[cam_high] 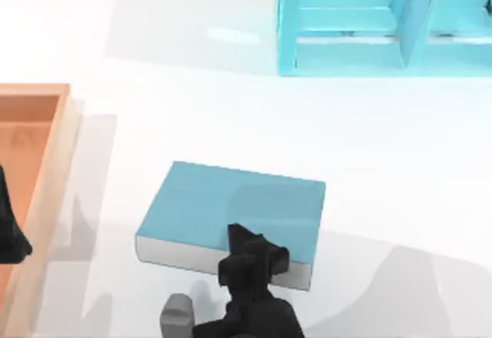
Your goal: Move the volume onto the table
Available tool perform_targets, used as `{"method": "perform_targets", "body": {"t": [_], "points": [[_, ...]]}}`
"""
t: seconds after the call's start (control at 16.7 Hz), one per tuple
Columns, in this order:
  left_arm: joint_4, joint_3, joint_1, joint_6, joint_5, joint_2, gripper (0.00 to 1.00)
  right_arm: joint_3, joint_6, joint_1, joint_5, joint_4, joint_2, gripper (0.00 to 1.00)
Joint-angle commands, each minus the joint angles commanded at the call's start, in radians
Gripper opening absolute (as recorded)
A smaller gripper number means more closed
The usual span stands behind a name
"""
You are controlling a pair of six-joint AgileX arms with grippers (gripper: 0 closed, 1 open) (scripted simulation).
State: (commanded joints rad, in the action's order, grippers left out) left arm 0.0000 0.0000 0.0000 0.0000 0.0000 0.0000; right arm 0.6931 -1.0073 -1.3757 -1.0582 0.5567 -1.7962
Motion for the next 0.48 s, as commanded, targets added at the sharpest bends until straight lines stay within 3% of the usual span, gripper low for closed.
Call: {"method": "perform_targets", "body": {"t": [0.48], "points": [[0.000, 0.000, 0.000, 0.000, 0.000, 0.000, 1.00, -0.022, 0.001, 0.000, 0.000, 0.087, -0.066, 0.00]]}}
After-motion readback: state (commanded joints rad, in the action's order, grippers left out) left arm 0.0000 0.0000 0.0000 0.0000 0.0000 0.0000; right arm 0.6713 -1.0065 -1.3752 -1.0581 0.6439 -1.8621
